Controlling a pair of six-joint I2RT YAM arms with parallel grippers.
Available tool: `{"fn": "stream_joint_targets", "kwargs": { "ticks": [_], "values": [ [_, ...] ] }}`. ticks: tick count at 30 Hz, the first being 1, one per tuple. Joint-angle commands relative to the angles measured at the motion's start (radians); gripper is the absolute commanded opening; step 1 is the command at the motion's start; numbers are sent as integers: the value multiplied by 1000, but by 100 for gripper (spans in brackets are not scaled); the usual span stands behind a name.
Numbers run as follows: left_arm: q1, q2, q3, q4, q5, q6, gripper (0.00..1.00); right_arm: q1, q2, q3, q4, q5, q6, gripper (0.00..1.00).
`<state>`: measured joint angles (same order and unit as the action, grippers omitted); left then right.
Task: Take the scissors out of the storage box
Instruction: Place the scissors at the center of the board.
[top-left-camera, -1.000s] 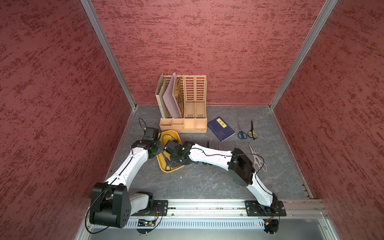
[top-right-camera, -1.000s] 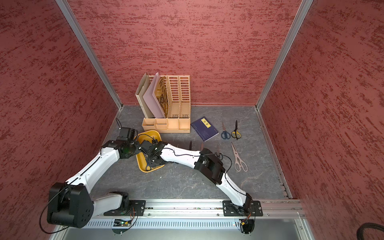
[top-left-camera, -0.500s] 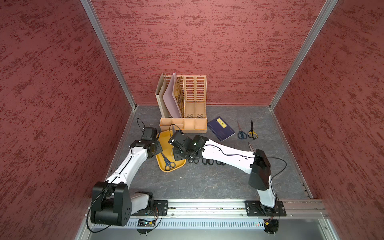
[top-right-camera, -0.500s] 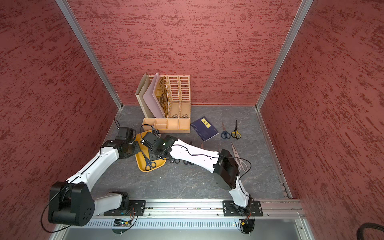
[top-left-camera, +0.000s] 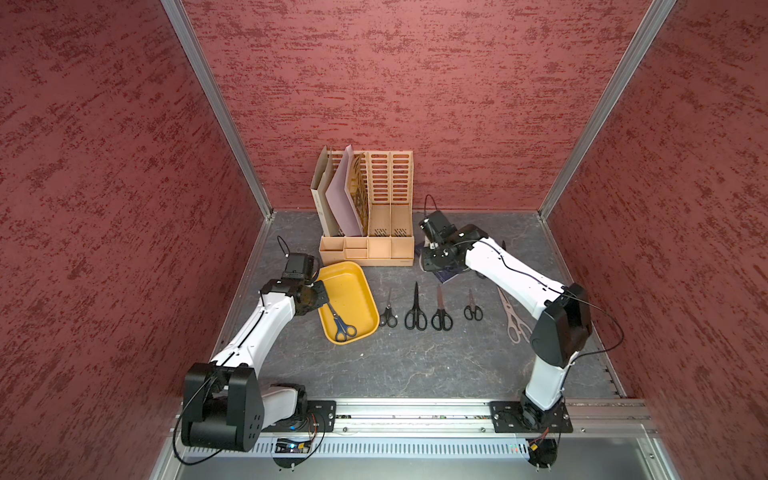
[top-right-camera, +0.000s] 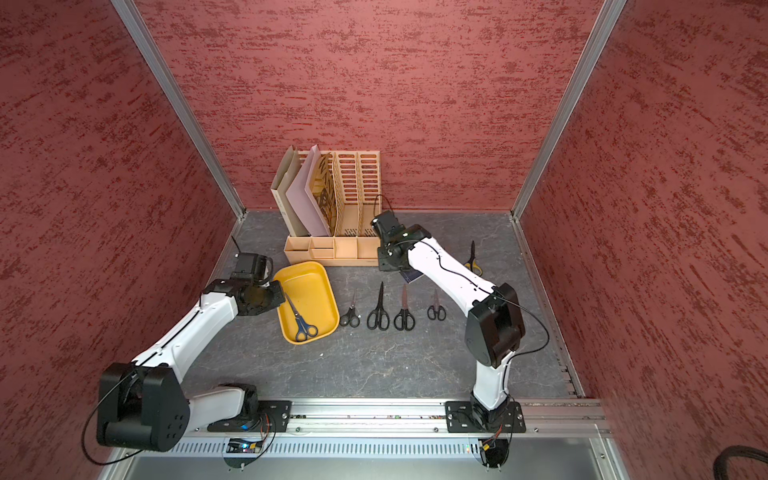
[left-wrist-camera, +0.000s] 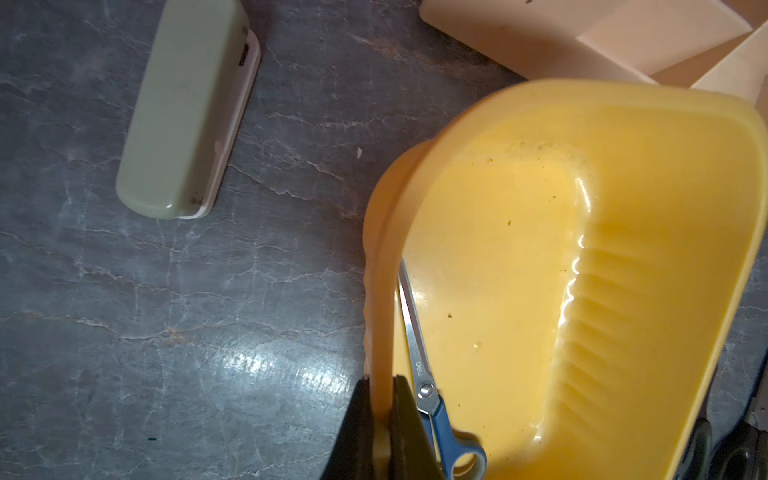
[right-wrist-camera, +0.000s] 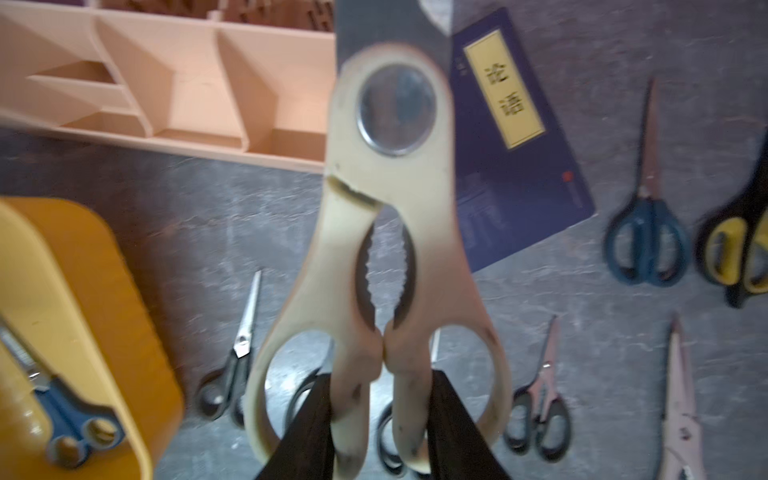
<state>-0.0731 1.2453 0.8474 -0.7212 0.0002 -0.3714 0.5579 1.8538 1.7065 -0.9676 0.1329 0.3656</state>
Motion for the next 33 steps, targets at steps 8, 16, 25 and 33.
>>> {"fn": "stream_joint_targets", "kwargs": {
  "ticks": [8, 16, 25, 33],
  "values": [
    [-16, -23, 33, -63, -16, -23, 0, -261, 323, 316, -29, -123, -275, 18],
    [-22, -14, 19, -38, -37, -32, 0, -447, 393, 371, -69, -128, -410, 18],
    [-21, 14, -1, 14, -20, -11, 0, -669, 392, 315, -79, -77, -526, 18],
    [-21, 85, 9, 47, -22, -23, 0, -785, 387, 290, -75, -92, -543, 19]
  ]
}}
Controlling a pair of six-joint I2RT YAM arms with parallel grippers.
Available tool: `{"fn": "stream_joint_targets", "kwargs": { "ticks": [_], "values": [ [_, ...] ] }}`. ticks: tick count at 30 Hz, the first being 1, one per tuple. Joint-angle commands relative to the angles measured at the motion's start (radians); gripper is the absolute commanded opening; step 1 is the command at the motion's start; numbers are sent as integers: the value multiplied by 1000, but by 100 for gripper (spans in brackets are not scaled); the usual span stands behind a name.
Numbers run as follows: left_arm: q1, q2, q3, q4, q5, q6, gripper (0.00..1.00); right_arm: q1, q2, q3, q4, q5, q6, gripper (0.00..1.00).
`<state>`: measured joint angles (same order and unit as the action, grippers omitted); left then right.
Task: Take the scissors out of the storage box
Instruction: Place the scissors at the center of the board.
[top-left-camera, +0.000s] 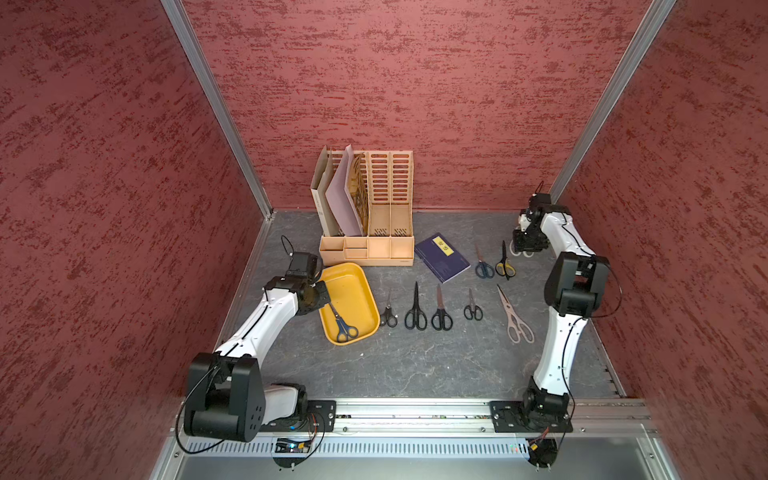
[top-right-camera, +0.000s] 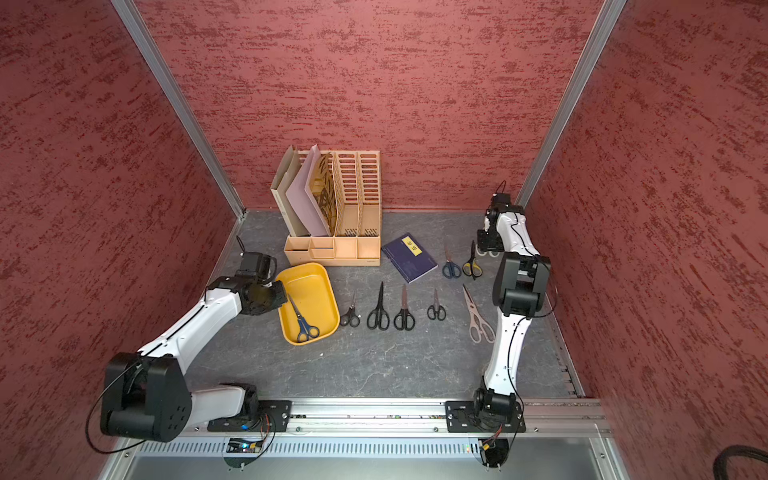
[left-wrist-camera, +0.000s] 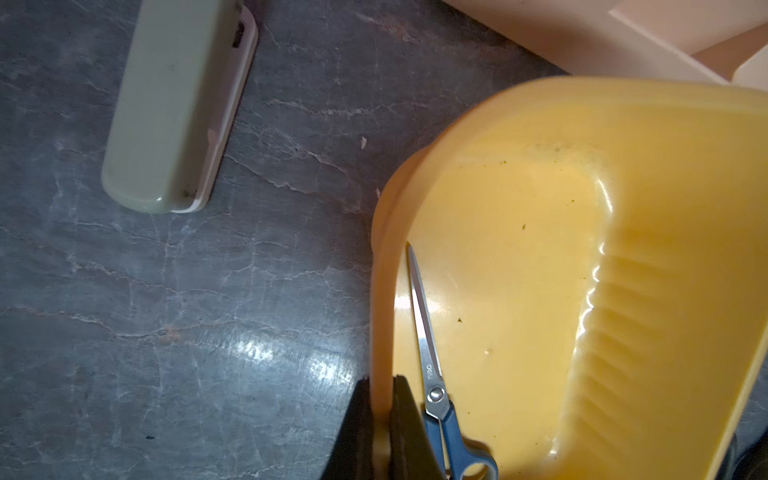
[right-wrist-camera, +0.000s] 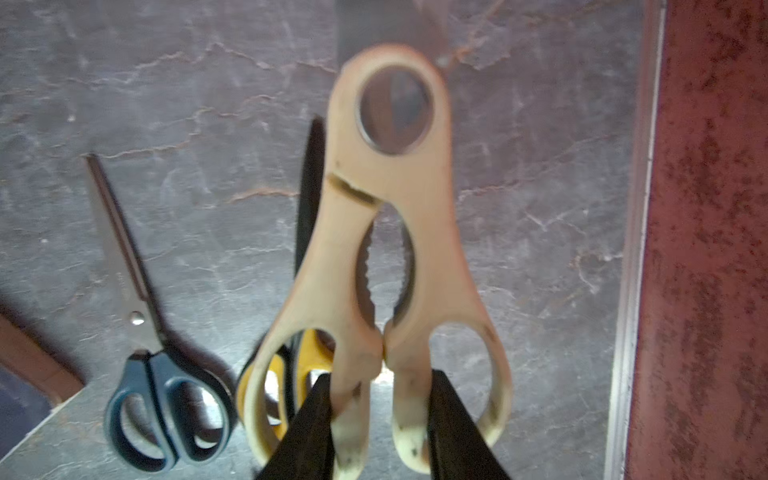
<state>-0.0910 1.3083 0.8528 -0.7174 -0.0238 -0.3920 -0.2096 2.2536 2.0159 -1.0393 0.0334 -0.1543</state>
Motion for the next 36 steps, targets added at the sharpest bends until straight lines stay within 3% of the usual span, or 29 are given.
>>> {"fn": "stream_joint_targets", "kwargs": {
  "ticks": [1, 8, 17, 36],
  "values": [
    [-4, 34, 8, 45, 4, -3, 0, -31, -16, -32, 1, 0, -25, 19],
    [-7, 75, 50, 48, -8, -3, 0, -82, -42, -143, 46, 14, -26, 19],
    [-6, 95, 78, 47, -30, 1, 0, -97, 3, -166, 48, 17, -18, 20],
    [-6, 37, 54, 31, -73, -4, 0, -98, 12, -160, 53, 13, -5, 44]
  ]
}}
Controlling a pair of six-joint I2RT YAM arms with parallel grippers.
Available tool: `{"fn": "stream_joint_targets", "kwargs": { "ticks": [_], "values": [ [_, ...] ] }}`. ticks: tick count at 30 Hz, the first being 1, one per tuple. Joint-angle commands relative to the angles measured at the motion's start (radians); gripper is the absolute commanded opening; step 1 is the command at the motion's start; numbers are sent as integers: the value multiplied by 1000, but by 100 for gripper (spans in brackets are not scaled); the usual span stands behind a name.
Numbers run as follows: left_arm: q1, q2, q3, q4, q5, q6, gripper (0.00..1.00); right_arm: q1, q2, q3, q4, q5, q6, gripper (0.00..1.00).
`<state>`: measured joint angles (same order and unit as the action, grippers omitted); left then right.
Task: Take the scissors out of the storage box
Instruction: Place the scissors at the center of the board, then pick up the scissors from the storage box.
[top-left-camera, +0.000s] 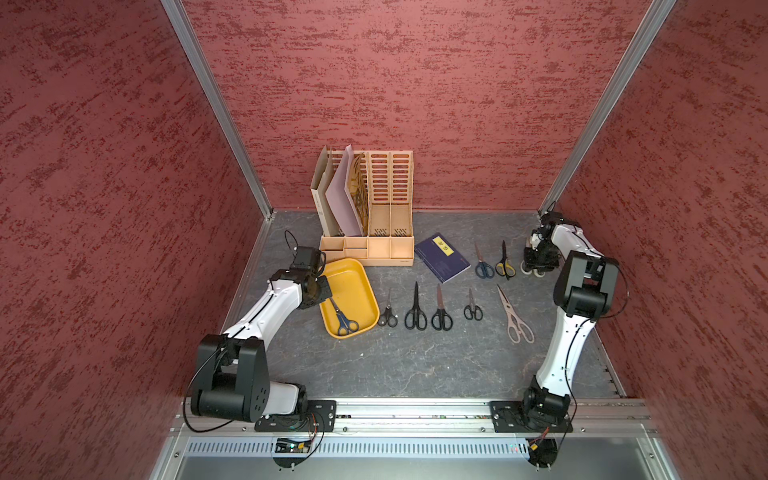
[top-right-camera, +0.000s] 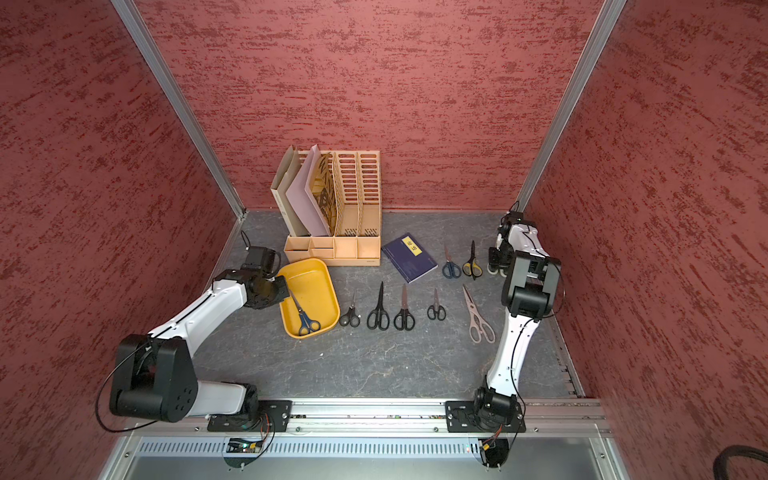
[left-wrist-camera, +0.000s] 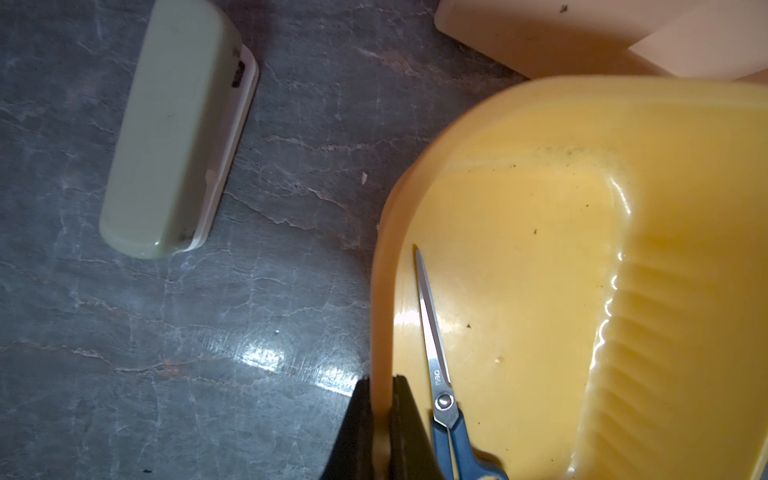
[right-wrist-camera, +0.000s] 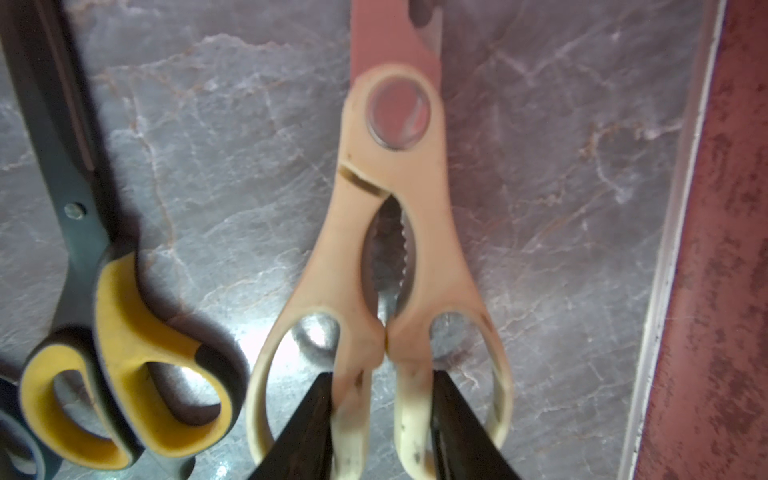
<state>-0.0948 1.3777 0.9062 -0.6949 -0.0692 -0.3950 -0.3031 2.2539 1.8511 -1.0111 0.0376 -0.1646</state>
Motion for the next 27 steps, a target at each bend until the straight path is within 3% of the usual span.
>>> {"fn": "stream_joint_targets", "kwargs": {
  "ticks": [1, 9, 16, 23, 27],
  "values": [
    [-3, -40, -1, 8, -29, -2, 0, -4, 13, 6, 23, 8, 7, 45],
    [-1, -94, -31, 0, -43, -2, 0, -2, -33, 31, 9, -10, 60, 47],
    [-1, -124, -91, 74, -58, 11, 0, 60, -200, -6, 22, -242, 221, 49],
    [0, -124, -112, 118, -61, 22, 0, 375, -353, -92, 62, -194, 263, 47],
    [-1, -139, -113, 112, -69, 22, 0, 606, -412, -147, 141, -213, 337, 44]
  ]
}}
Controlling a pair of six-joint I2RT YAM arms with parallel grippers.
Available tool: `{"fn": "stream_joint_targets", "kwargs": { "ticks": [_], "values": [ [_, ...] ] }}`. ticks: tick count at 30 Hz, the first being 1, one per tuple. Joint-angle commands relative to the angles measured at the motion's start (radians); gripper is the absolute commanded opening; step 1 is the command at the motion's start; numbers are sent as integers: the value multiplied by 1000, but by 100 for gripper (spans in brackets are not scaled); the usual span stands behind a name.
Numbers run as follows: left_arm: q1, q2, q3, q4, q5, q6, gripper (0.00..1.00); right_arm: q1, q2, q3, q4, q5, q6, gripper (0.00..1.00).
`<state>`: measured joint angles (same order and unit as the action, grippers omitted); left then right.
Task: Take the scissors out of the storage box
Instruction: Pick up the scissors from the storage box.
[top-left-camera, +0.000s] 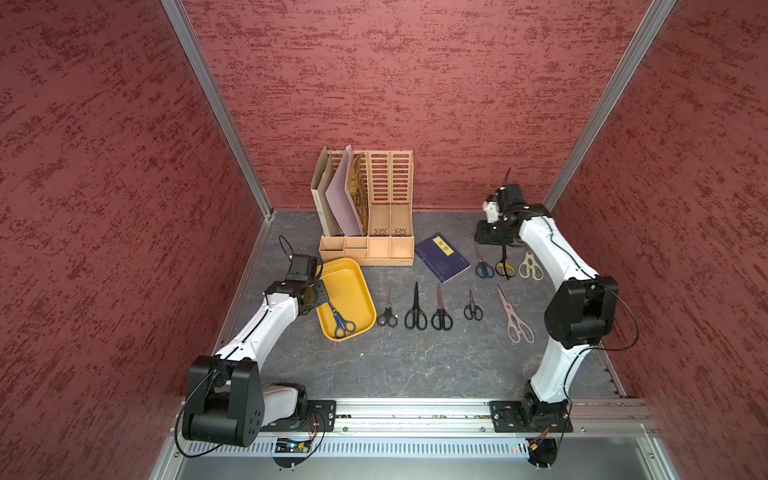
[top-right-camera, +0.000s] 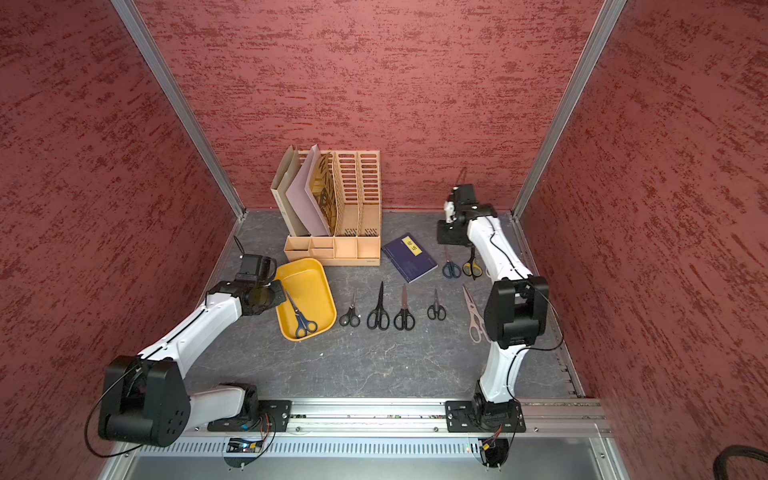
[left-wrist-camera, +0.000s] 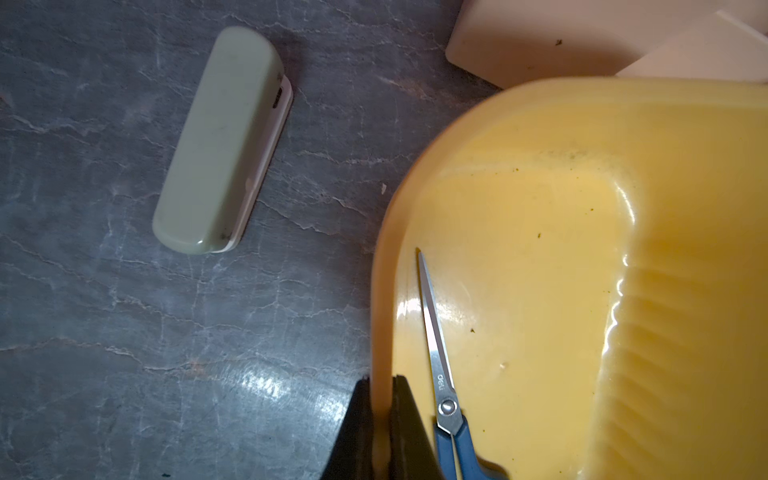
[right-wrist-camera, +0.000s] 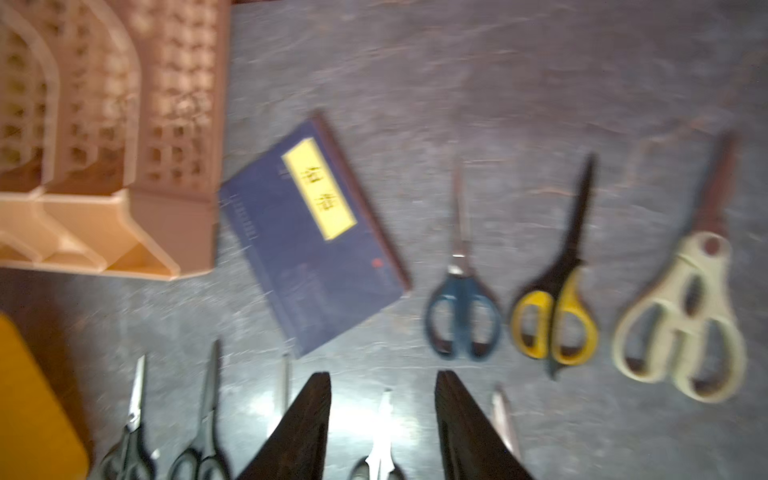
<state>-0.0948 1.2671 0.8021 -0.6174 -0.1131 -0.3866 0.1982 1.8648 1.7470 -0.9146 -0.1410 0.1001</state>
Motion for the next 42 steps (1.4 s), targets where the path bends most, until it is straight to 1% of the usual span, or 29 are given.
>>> {"fn": "stream_joint_targets", "kwargs": {
  "ticks": [1, 3, 7, 11, 14, 18, 21, 27, 31, 35, 42],
  "values": [
    [-1, -33, -10, 34, -25, 12, 0, 151, -30, -51, 66, -50, 83, 44],
    [-1, -37, -7, 31, -25, 8, 0, 258, -24, -44, 83, -75, 75, 43],
    [-3, -37, -1, 29, -30, 3, 0, 414, -16, -77, 172, -142, 112, 40],
    [-1, -37, 7, 24, -40, 2, 0, 578, -5, -115, 254, -121, 151, 38],
    [-3, -46, 1, 28, -39, -4, 0, 672, 25, -133, 310, -118, 181, 37],
    [-2, -57, -8, 39, -37, -8, 0, 765, 107, -89, 302, -105, 173, 35],
    [-5, -61, -10, 43, -39, -8, 0, 802, 158, -78, 305, -56, 156, 35],
    [-8, -83, -28, 63, -46, -11, 0, 820, 232, -84, 376, 22, 161, 35],
    [-20, -100, -41, 77, -56, -13, 0, 825, 297, -47, 414, 46, 162, 35],
    [-23, -110, -46, 80, -59, -11, 0, 835, 357, -3, 405, 84, 158, 35],
    [-31, -124, -45, 76, -67, -9, 0, 860, 414, 41, 376, 101, 138, 35]
  ]
}}
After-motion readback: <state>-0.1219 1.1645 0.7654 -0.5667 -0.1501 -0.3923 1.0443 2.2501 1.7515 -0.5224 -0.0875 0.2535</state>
